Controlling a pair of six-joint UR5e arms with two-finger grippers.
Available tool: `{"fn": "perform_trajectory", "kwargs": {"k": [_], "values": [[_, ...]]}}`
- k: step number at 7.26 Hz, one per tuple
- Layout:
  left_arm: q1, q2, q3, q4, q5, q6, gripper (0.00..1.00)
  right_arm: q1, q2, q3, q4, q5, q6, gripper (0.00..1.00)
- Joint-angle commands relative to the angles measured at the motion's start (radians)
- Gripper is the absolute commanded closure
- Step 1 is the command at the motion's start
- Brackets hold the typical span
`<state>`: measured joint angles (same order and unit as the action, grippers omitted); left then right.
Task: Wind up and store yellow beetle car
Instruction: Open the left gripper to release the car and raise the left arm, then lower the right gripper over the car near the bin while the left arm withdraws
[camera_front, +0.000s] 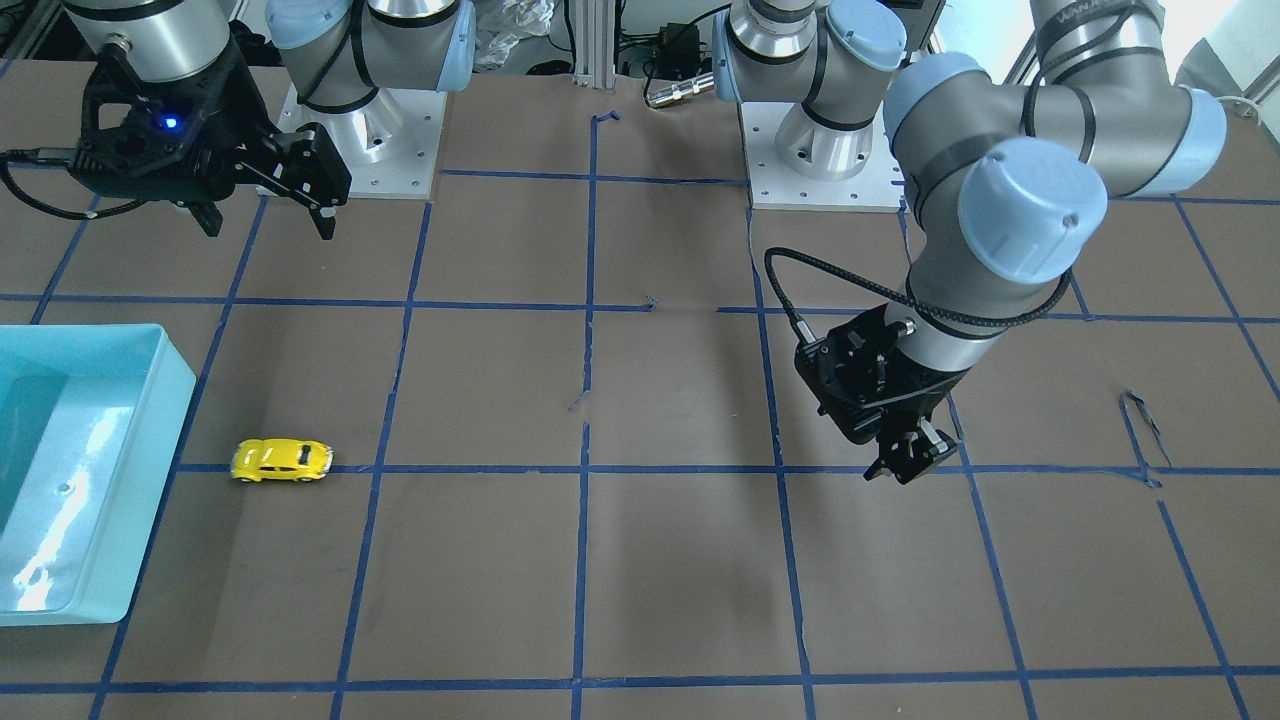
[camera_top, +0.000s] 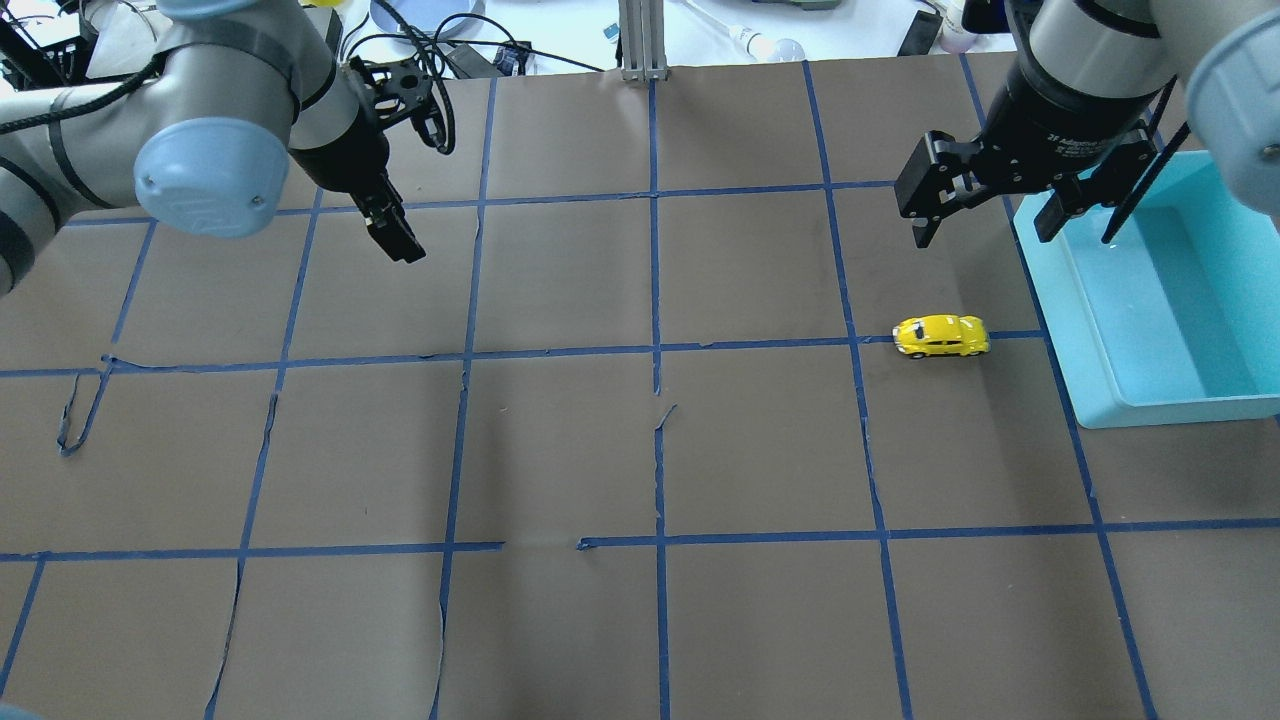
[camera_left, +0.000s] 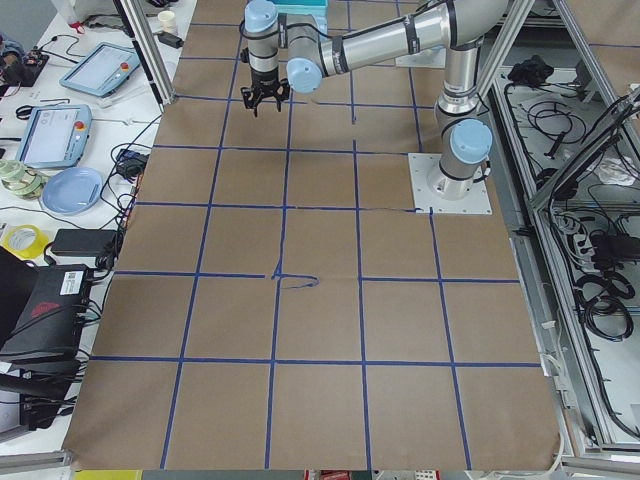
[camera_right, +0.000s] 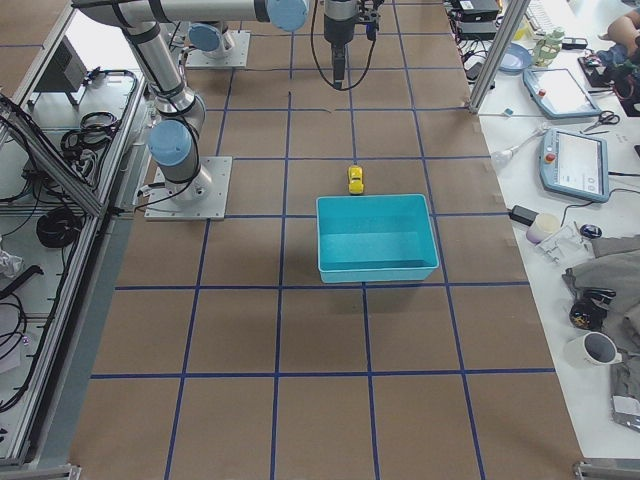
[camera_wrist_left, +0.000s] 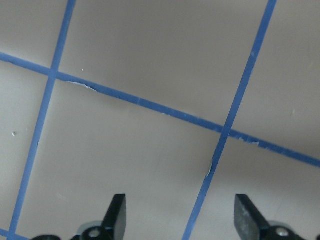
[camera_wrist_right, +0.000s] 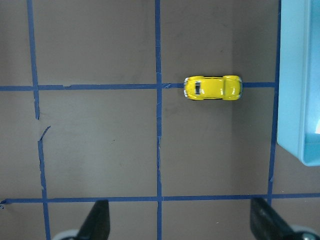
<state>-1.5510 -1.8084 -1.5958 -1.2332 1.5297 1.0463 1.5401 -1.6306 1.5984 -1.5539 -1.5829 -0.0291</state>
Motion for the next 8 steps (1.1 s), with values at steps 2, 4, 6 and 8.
{"fn": "perform_trajectory", "kwargs": {"k": [2, 4, 6, 8], "values": [[-0.015, 0.073, 0.022, -0.025, 0.003, -0.653, 0.11, 0.000, 0.000, 0.000, 0.000, -0.006, -0.002, 0.00], [-0.017, 0.136, 0.022, -0.110, 0.051, -0.814, 0.08, -0.002, 0.021, 0.002, 0.003, -0.009, -0.009, 0.00], [-0.017, 0.199, 0.013, -0.182, 0.081, -0.932, 0.08, -0.012, 0.053, 0.009, -0.046, -0.040, -0.228, 0.00], [-0.015, 0.222, -0.006, -0.252, 0.075, -1.127, 0.08, -0.018, 0.121, 0.011, -0.127, -0.048, -0.545, 0.00]]}}
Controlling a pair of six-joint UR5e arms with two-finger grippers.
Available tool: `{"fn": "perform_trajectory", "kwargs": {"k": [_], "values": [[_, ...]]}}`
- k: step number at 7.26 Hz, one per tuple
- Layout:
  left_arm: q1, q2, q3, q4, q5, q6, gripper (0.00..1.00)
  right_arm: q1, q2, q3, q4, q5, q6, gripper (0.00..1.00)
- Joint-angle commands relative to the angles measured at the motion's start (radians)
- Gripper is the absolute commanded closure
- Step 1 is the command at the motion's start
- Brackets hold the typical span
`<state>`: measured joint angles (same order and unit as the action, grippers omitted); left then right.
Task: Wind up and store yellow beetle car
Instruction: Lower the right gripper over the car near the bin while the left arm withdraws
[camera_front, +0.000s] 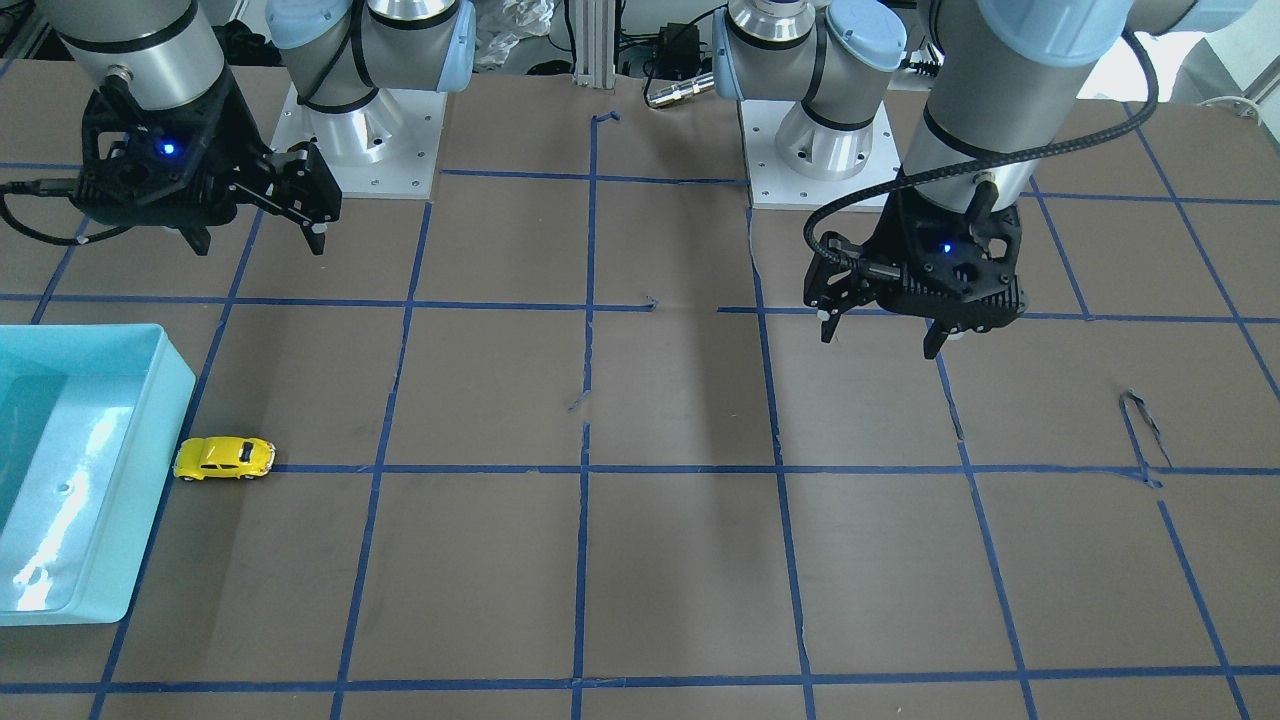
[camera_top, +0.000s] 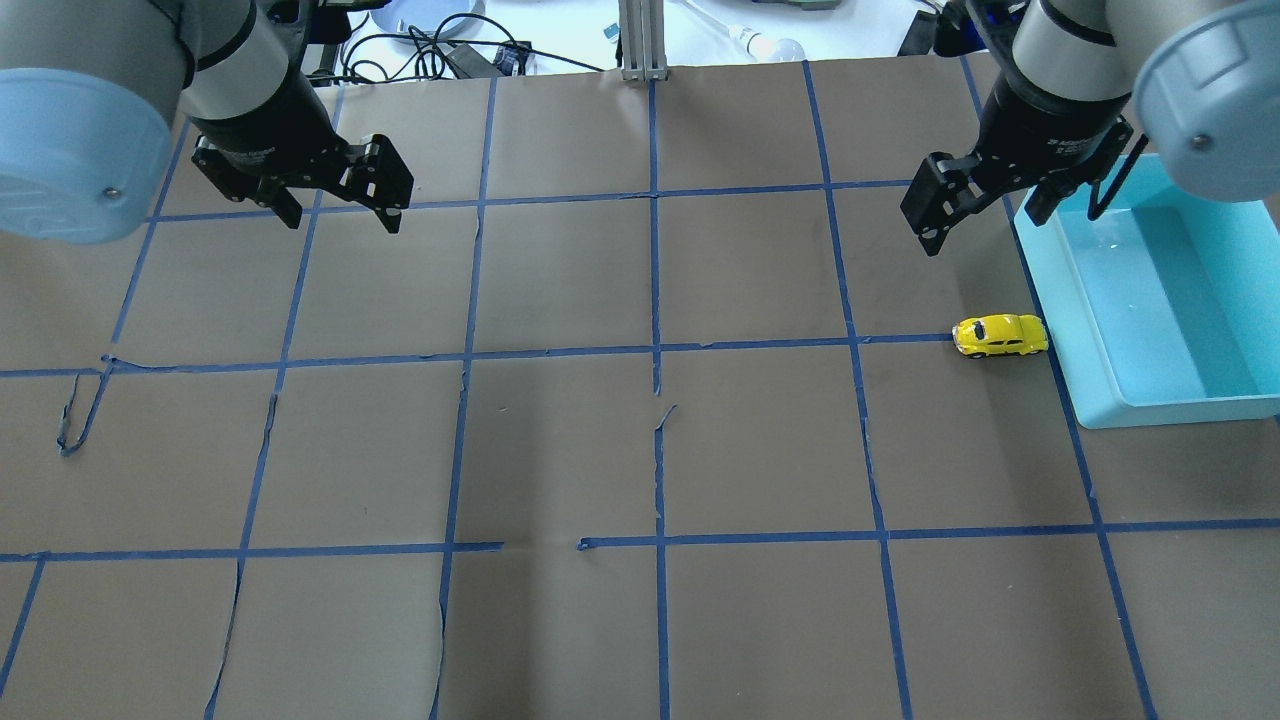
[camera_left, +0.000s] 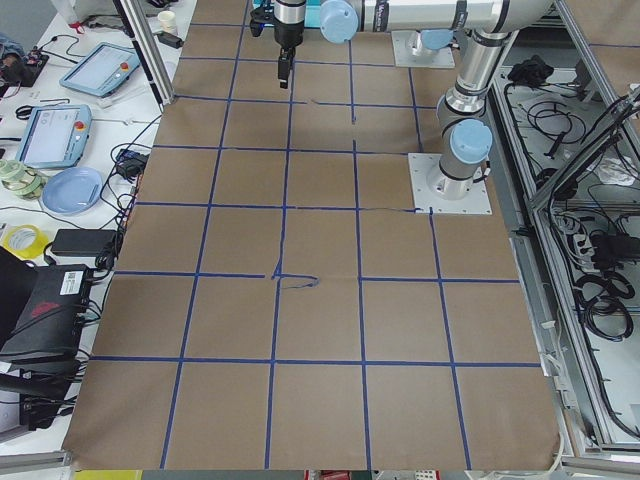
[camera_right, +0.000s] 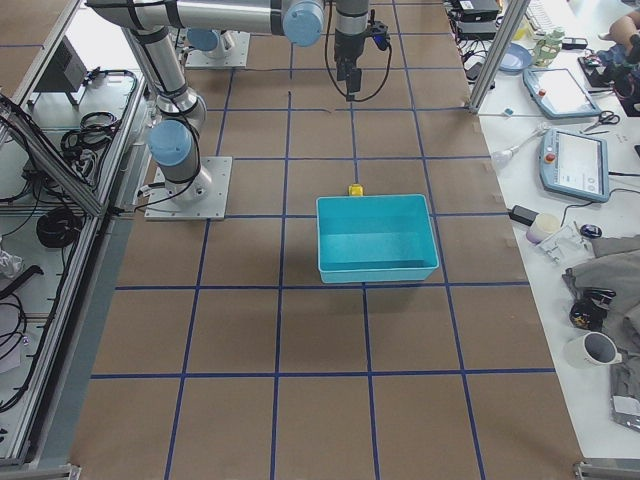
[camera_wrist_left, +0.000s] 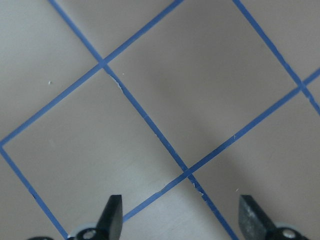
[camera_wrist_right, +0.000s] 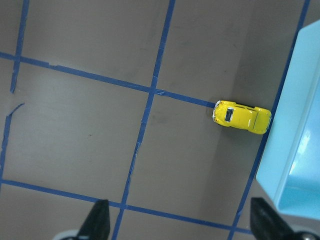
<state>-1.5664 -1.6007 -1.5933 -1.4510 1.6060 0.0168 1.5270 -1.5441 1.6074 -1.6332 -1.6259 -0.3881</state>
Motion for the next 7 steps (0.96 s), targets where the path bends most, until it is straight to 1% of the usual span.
{"fn": "perform_trajectory", "kwargs": {"k": [1, 2, 3, 4, 5, 6, 7], "values": [[0.000, 0.030, -0.005, -0.035, -0.006, -0.095, 0.08, -0.039, 0.071, 0.017, -0.051, -0.003, -0.362, 0.00], [0.018, 0.033, 0.006, -0.032, 0.001, -0.083, 0.08, -0.112, 0.116, 0.037, -0.109, 0.001, -0.626, 0.00], [0.031, 0.035, 0.001, -0.031, -0.001, -0.075, 0.08, -0.178, 0.152, 0.066, -0.170, 0.001, -0.772, 0.00], [0.031, 0.033, -0.003, -0.025, -0.003, -0.075, 0.08, -0.214, 0.186, 0.097, -0.254, 0.003, -0.864, 0.00], [0.031, 0.031, 0.003, -0.016, -0.003, -0.075, 0.03, -0.220, 0.218, 0.127, -0.355, -0.002, -1.008, 0.00], [0.029, 0.041, 0.007, -0.016, -0.002, -0.077, 0.00, -0.220, 0.249, 0.161, -0.440, -0.005, -1.111, 0.00], [0.029, 0.054, -0.010, -0.020, -0.011, -0.075, 0.00, -0.220, 0.266, 0.190, -0.459, -0.003, -1.120, 0.00]]}}
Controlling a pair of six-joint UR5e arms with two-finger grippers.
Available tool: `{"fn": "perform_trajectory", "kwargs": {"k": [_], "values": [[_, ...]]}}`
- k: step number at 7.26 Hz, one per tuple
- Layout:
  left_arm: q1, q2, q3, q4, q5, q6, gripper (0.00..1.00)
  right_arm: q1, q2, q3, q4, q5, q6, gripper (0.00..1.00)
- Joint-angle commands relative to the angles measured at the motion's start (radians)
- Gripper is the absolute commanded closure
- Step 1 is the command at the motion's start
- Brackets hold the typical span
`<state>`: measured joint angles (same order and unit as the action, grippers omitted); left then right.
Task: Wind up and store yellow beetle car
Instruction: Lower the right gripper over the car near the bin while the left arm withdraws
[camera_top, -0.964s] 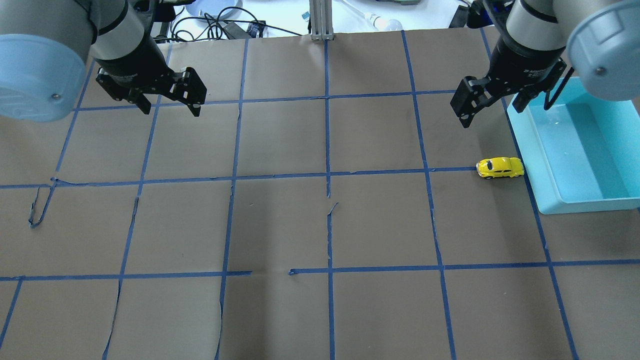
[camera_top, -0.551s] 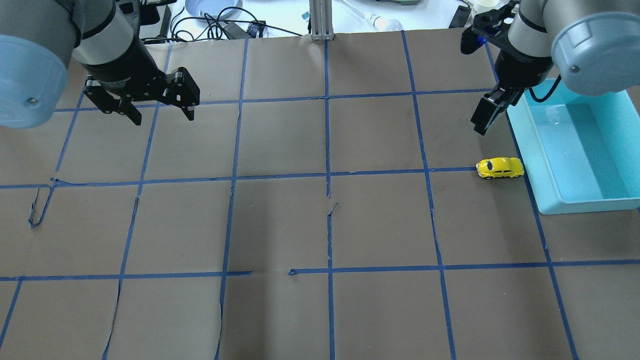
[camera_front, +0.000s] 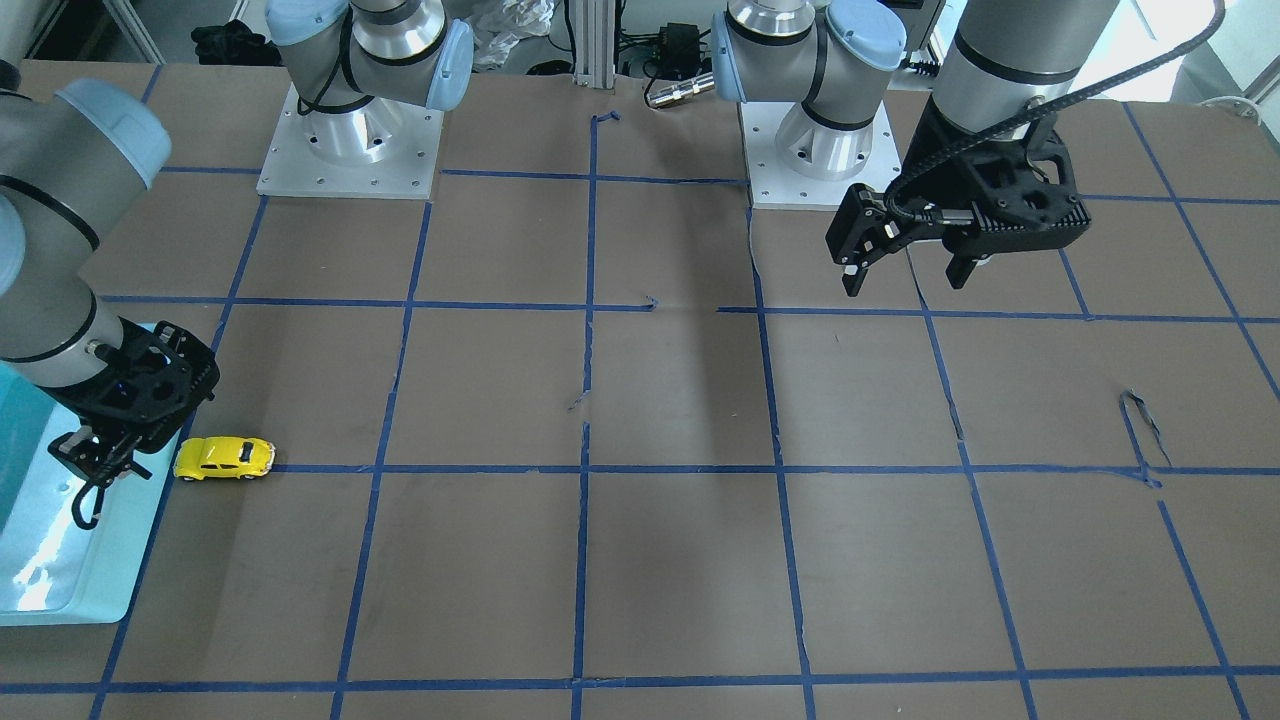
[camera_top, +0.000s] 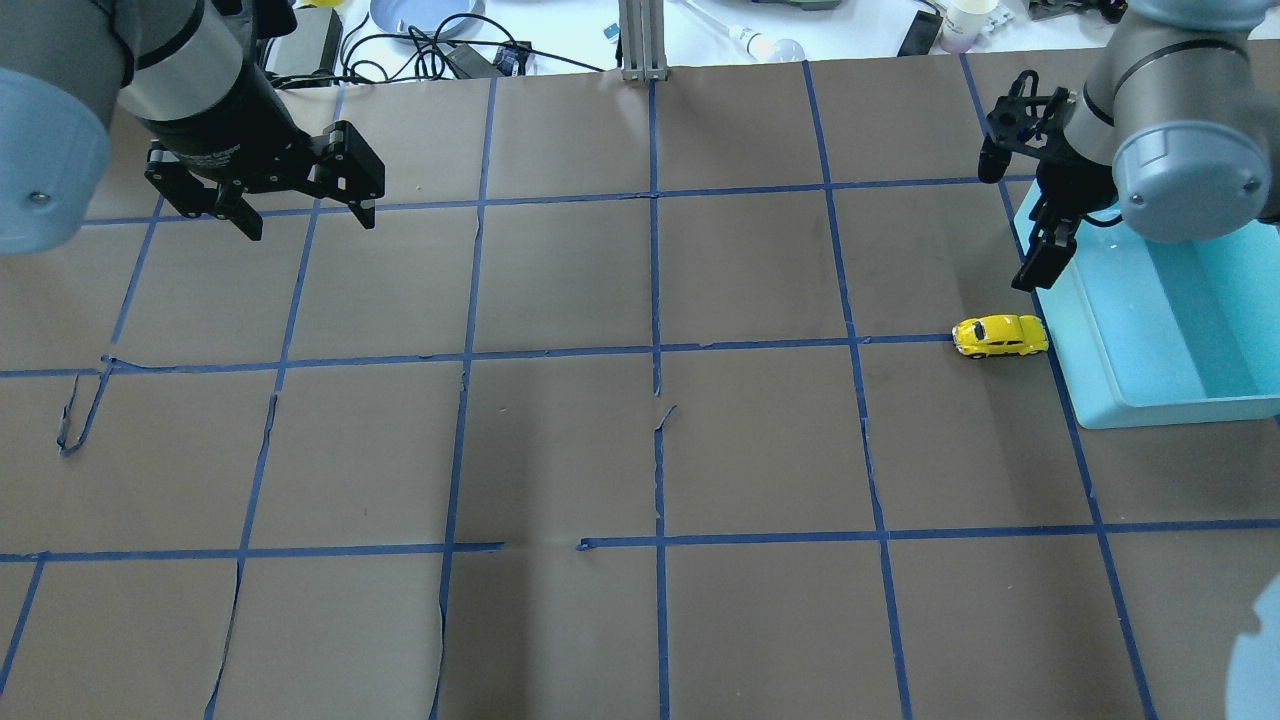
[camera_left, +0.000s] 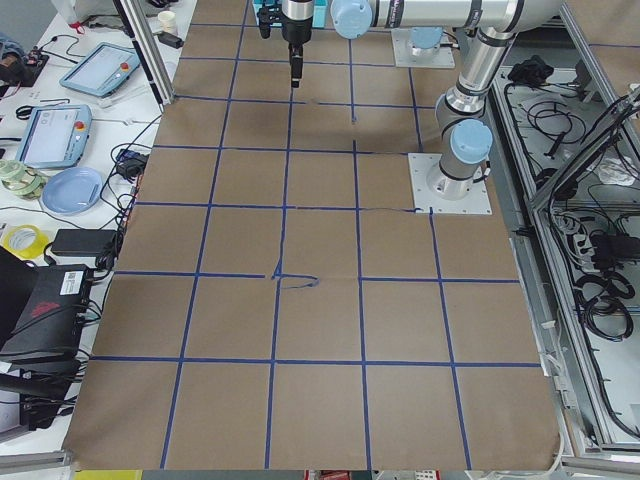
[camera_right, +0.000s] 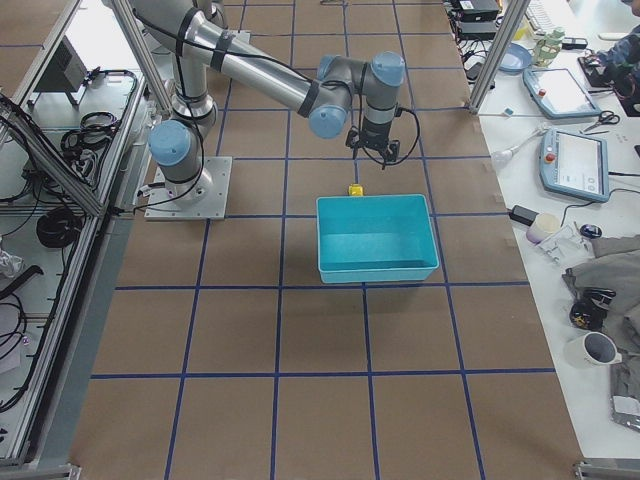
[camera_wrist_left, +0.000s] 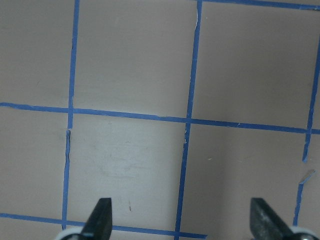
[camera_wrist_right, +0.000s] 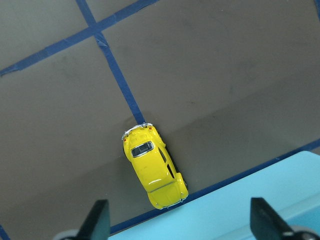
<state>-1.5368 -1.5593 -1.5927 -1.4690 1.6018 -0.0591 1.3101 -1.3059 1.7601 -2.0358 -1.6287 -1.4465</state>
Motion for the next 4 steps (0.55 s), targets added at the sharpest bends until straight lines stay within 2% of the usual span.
{"fn": "perform_trajectory", "kwargs": {"k": [1, 3, 4], "values": [[0.001, 0.013, 0.008, -0.001, -0.013, -0.001, 0.00, -0.005, 0.040, 0.065, -0.061, 0.000, -0.063, 0.00], [0.000, 0.016, 0.010, -0.001, -0.006, 0.001, 0.00, -0.015, 0.088, 0.096, -0.147, -0.008, -0.064, 0.00], [-0.005, 0.018, 0.008, 0.001, -0.009, 0.001, 0.00, -0.021, 0.111, 0.096, -0.152, -0.008, -0.068, 0.00]]}}
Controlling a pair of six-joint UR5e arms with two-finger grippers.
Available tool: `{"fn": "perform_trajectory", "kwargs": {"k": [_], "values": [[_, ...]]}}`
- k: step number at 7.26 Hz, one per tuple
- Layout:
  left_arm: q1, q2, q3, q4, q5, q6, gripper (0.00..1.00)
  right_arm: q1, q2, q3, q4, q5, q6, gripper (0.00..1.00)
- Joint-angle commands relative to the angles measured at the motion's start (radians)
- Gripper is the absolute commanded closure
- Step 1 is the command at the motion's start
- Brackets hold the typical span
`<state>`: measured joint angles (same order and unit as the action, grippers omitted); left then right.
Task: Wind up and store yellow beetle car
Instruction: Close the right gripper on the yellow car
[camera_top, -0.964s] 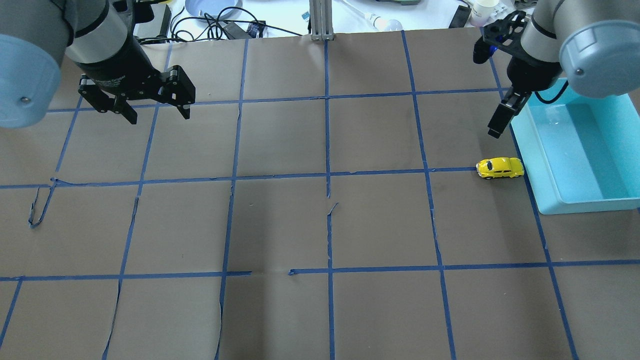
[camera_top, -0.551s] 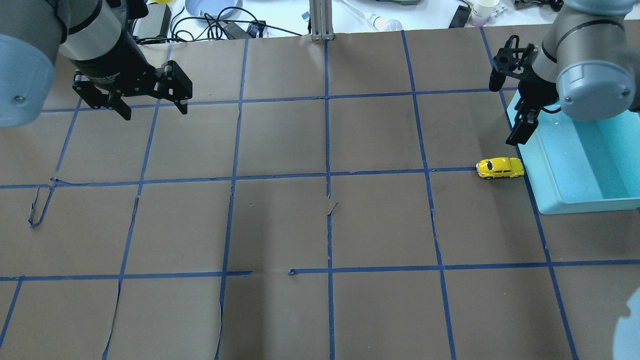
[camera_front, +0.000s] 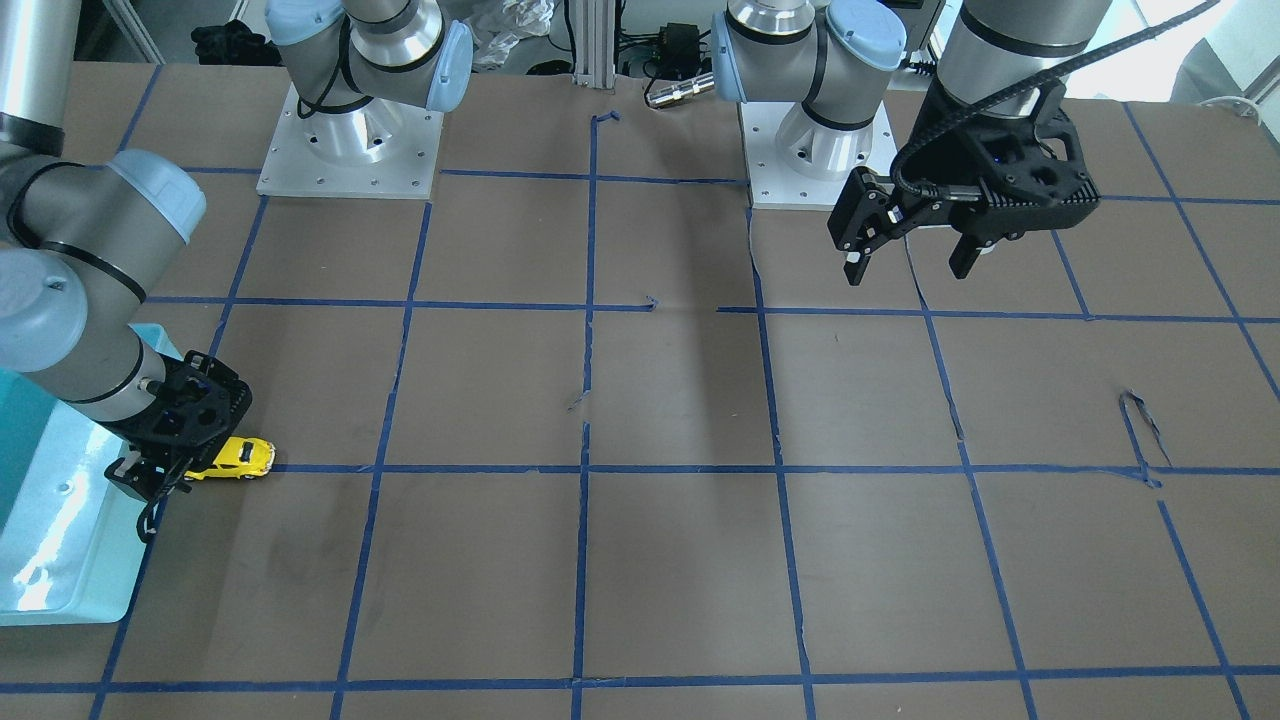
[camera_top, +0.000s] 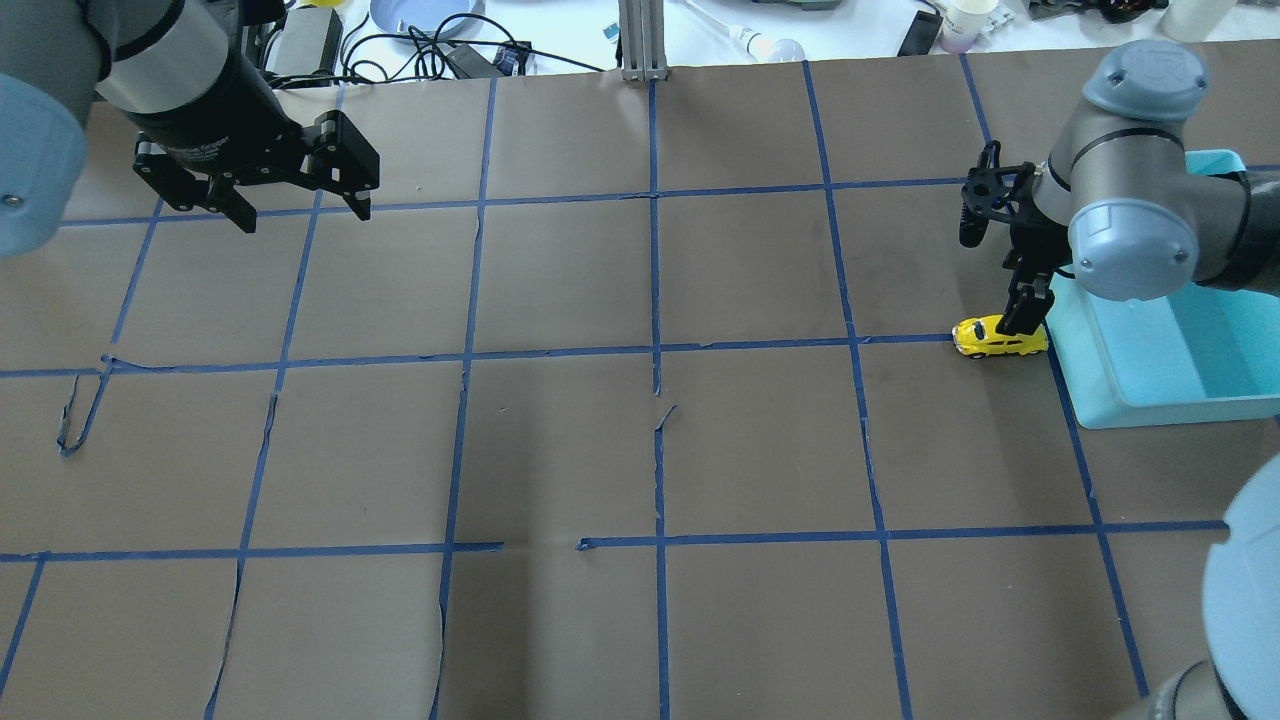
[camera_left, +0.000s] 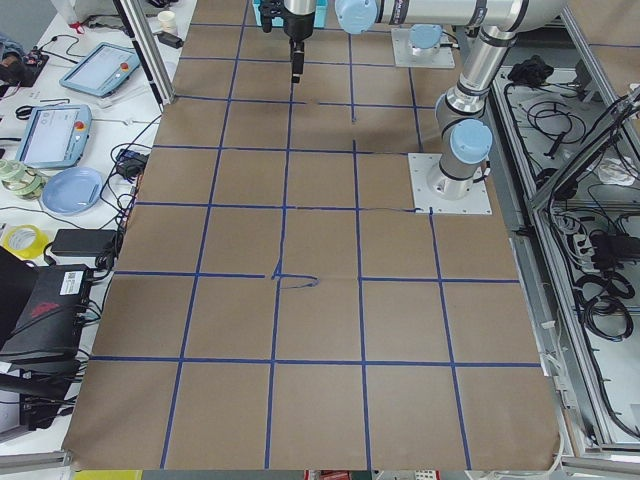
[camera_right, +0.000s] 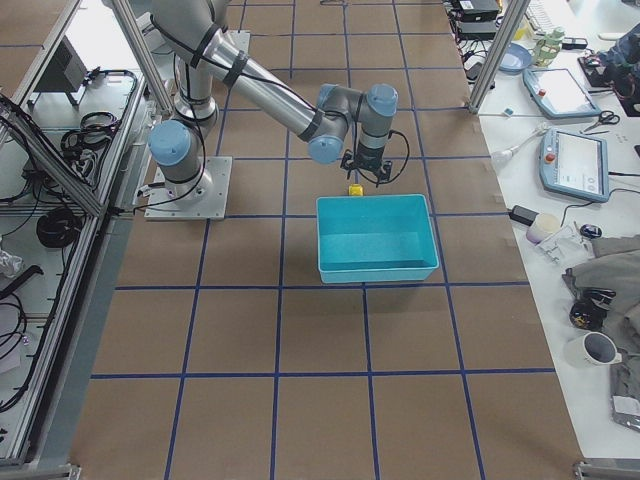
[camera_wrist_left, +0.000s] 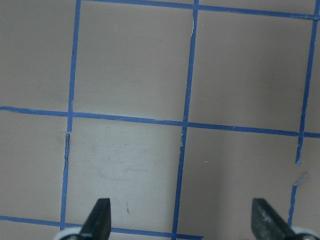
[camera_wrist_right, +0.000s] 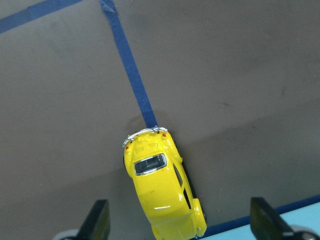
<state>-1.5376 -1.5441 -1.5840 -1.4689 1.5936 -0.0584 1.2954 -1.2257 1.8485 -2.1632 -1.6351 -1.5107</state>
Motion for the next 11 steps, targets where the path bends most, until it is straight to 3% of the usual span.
{"fn": "perform_trajectory", "kwargs": {"k": [1, 3, 4, 6, 9, 11], "values": [[-0.004, 0.007, 0.001, 0.001, -0.003, 0.000, 0.00, -0.010, 0.043, 0.012, -0.024, -0.002, -0.003, 0.00], [-0.004, 0.009, 0.002, 0.002, -0.001, -0.001, 0.00, -0.010, 0.051, 0.040, -0.029, 0.005, -0.002, 0.02], [-0.006, 0.009, -0.001, 0.025, 0.003, -0.003, 0.00, -0.010, 0.064, 0.038, -0.029, 0.001, -0.002, 0.22], [-0.010, 0.025, -0.008, 0.032, -0.001, 0.000, 0.00, -0.010, 0.066, 0.029, -0.029, -0.018, 0.000, 1.00], [-0.009, 0.038, -0.007, 0.033, -0.004, 0.000, 0.00, 0.001, 0.019, 0.000, -0.009, -0.008, 0.010, 1.00], [-0.009, 0.036, -0.016, 0.032, -0.012, 0.002, 0.00, 0.053, -0.027, -0.127, 0.163, 0.108, 0.045, 1.00]]}}
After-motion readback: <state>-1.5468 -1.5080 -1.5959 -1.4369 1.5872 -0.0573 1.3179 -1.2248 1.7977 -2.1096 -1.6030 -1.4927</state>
